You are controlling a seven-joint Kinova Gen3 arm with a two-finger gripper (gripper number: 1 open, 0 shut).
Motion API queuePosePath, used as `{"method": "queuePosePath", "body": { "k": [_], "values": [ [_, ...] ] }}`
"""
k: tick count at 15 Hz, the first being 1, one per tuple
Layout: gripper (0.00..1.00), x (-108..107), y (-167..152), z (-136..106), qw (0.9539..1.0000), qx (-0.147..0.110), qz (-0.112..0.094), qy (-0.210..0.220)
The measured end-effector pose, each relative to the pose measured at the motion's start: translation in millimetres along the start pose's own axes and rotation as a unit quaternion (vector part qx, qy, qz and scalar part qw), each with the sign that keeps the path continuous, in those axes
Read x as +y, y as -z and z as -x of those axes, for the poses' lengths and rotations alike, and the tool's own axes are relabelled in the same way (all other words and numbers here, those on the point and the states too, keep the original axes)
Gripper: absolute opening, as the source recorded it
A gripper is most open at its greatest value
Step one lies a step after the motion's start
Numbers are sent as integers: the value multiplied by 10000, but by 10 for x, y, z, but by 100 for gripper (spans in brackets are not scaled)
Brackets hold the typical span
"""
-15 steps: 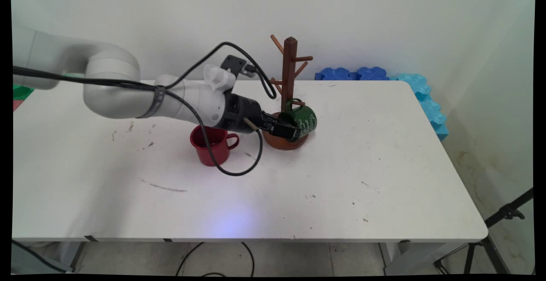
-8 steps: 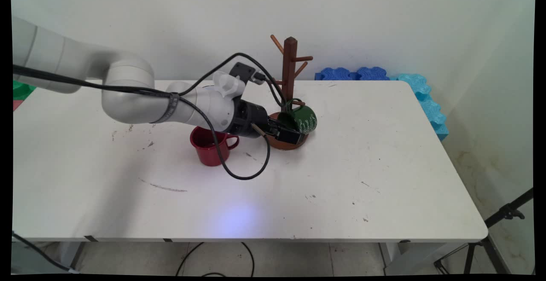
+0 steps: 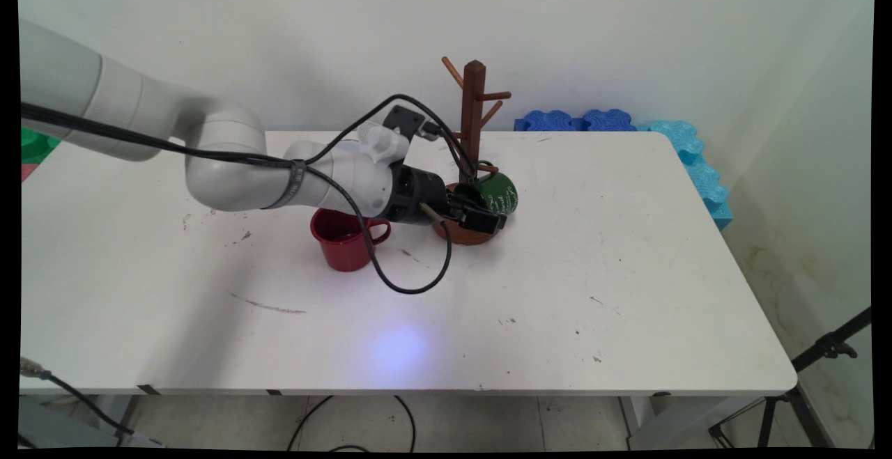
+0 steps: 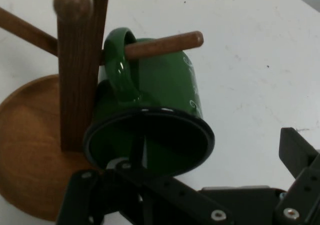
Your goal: Pick up the green mug from the rack
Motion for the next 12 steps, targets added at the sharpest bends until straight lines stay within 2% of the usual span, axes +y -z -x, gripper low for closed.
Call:
{"method": "queuePosePath", "body": {
  "k": [12],
  "values": [
    [100,-61,-347,79,9994,259,134,189]
  ]
}}
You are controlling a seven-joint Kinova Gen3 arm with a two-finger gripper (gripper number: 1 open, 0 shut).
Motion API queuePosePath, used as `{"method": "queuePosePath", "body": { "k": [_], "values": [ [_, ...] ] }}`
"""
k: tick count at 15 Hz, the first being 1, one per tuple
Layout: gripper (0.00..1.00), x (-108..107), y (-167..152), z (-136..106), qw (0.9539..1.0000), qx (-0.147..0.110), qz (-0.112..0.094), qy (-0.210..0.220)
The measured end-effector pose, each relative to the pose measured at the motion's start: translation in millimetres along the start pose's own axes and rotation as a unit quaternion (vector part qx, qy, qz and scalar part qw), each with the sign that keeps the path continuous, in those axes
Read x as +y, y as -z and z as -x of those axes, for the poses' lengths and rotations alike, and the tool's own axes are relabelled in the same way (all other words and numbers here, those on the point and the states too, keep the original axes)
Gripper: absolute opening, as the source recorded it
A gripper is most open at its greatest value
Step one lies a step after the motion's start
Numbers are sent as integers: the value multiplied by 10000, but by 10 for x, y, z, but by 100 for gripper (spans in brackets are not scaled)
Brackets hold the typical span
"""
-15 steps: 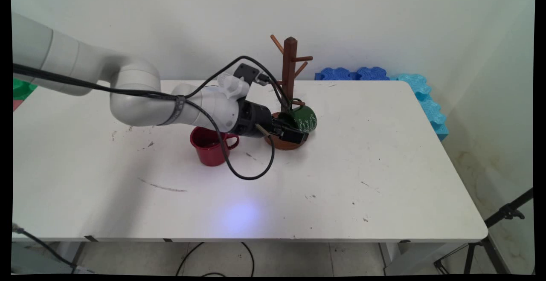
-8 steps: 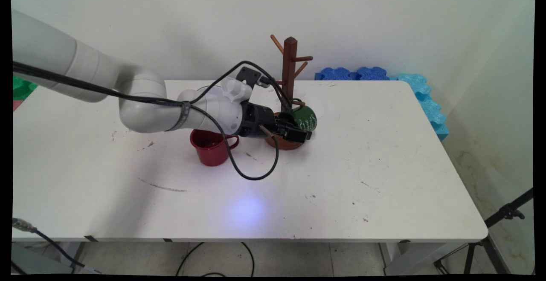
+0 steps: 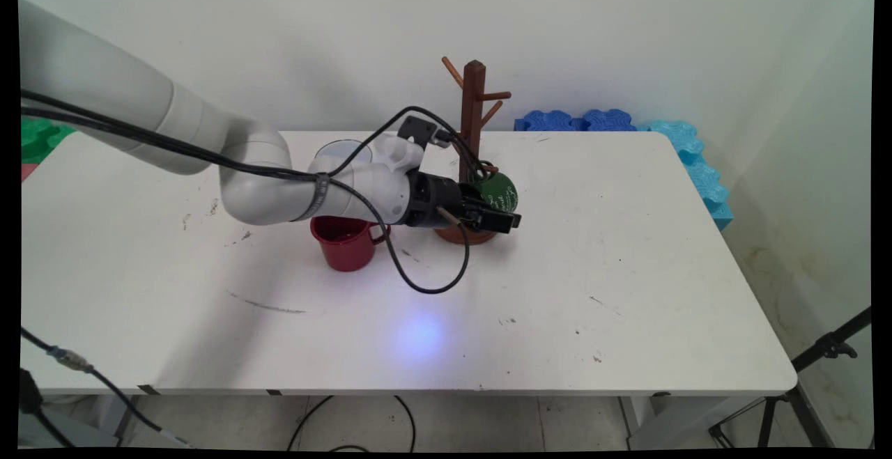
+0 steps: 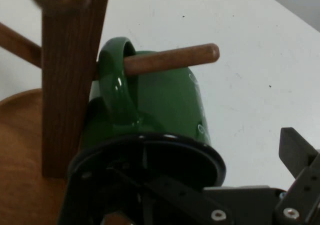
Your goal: Pick up the green mug from the rack, then place the picked object on the table
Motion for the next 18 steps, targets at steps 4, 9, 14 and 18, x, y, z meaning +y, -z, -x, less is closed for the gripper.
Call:
{"method": "queuePosePath", "body": {
  "k": [4,9,14,18],
  "values": [
    [100,11,-80,9,10000,52,58,50],
    [0,16,-134,21,9999,110,91,61],
    [0,19,-149,25,9998,152,104,47],
    [0,20,-139,32,9998,174,121,35]
  ]
}}
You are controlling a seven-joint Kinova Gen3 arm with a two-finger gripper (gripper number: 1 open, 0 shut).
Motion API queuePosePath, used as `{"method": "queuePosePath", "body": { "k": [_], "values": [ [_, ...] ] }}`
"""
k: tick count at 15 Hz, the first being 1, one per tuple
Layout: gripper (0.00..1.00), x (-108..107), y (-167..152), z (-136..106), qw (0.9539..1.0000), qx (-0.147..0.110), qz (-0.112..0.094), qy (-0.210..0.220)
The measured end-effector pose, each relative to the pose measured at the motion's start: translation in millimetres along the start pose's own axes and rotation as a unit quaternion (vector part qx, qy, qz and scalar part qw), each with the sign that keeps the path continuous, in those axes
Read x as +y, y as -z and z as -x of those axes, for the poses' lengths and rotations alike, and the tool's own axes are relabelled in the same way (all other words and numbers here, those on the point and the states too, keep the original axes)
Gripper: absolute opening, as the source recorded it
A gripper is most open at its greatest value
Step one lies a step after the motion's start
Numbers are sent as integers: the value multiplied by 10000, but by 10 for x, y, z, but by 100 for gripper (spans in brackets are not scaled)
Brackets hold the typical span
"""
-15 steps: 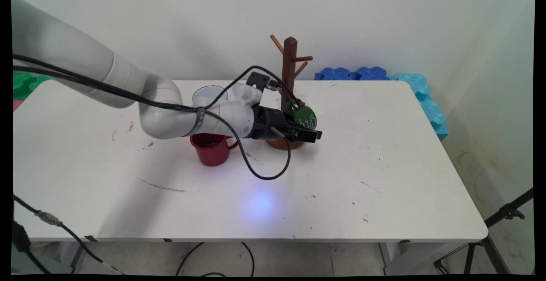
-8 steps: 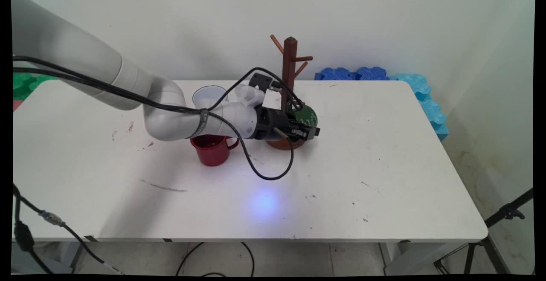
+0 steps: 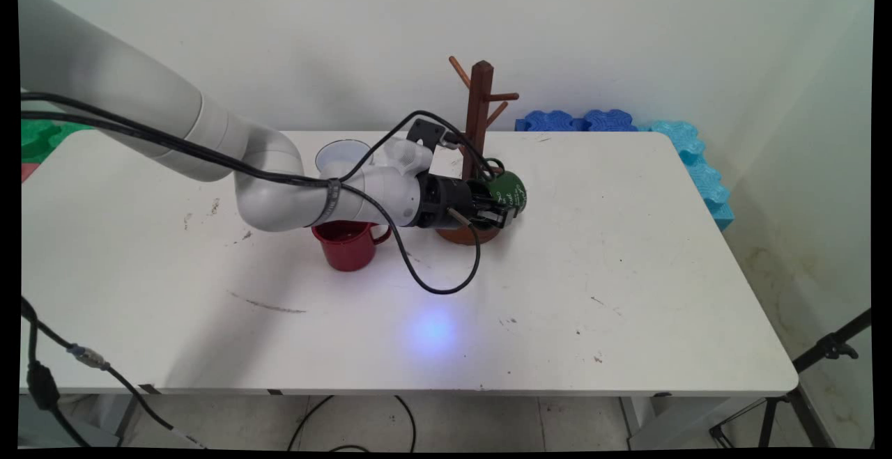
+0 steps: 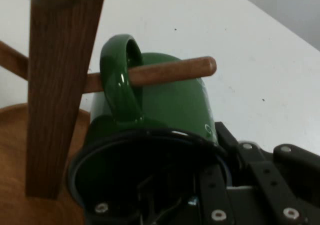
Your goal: Place the picked object on the table
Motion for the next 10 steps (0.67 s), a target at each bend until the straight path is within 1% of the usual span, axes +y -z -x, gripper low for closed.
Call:
{"method": "queuePosePath", "body": {
  "k": [6,10],
  "values": [
    [0,37,43,-9,9999,38,90,-42],
    [0,100,110,-36,9997,102,200,-75]
  ]
}}
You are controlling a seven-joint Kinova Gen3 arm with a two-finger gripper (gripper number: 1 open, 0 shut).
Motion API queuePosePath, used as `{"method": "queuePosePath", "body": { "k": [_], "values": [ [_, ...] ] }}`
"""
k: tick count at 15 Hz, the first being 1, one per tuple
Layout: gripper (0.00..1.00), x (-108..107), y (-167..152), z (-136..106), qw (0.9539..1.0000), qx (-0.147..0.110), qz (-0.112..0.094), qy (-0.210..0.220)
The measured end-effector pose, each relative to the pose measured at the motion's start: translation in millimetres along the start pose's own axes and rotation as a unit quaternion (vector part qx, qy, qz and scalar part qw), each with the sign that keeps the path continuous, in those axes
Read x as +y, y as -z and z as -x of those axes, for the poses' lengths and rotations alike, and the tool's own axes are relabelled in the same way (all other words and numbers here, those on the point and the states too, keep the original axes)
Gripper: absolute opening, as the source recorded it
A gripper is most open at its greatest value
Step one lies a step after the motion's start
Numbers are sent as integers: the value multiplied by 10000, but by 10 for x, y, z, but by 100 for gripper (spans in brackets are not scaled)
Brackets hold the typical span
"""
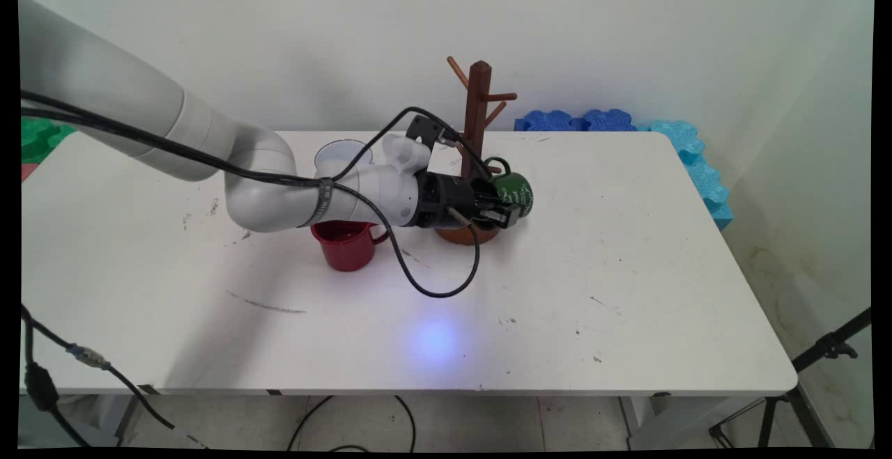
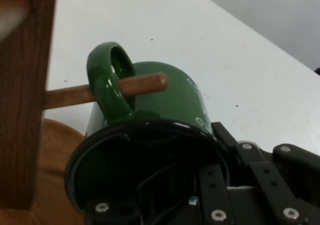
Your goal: Place the picked object on the table
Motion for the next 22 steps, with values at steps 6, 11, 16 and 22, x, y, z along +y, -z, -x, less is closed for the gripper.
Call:
{"method": "queuePosePath", "body": {
  "k": [6,11,16,22],
  "values": [
    [0,143,156,-41,9997,64,222,-29],
    [0,270,310,-69,9990,75,431,-61],
    [0,352,509,-119,9980,-119,583,-215],
    [0,392,751,-231,9951,-516,619,-578]
  ]
}}
